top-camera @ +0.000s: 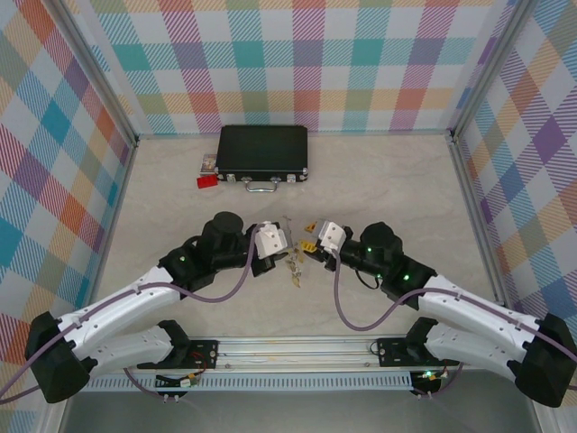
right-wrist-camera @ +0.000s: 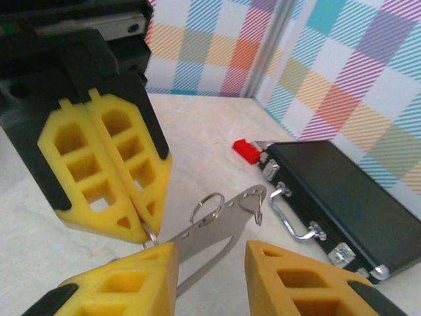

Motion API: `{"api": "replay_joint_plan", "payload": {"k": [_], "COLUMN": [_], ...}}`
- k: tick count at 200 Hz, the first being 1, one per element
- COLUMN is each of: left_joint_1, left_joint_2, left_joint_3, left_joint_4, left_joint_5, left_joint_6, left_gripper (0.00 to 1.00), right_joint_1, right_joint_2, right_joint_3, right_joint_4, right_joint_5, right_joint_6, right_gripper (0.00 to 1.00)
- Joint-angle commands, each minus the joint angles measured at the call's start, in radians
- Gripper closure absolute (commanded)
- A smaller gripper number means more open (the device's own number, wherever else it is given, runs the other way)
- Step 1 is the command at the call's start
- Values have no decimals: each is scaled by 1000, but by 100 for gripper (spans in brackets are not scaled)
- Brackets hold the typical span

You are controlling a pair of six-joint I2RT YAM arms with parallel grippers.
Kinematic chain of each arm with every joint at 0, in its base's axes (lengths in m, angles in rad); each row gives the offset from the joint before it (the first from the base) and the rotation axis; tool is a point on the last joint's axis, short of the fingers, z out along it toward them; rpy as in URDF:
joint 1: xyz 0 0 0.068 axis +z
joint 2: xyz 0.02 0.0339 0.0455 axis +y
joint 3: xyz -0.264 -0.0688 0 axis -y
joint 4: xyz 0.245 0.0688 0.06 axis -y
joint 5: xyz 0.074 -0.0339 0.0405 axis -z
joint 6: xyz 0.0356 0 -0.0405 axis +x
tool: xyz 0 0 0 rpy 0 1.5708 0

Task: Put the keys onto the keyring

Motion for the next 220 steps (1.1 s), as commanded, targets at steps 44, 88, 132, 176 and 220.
{"api": "replay_joint_plan", "payload": {"k": [44, 88, 132, 176, 220], "left_joint_1": [-9, -9, -10, -9, -9], "left_joint_2": [-41, -11, 28, 48, 73], "left_joint_3": [-113, -184, -231, -256, -273], "left_joint_4": [502, 787, 984, 1063, 1137], "left_joint_5": [-30, -41, -44, -39, 4], "left_joint_6": [-249, -380, -472, -506, -545], "left_gripper": [100, 100, 100, 100, 100], "right_joint_1": [4, 4, 5, 4, 4], "right_joint_2": [-27, -43, -58, -53, -36], "right_joint_3": [-23, -18, 0, 29, 48], "right_joint_4": [73, 69, 55, 44, 61], "right_joint_5": [59, 62, 33, -10, -11], "right_joint_6": [17, 20, 47, 78, 96], "right_gripper": [64, 64, 62, 61, 64]}}
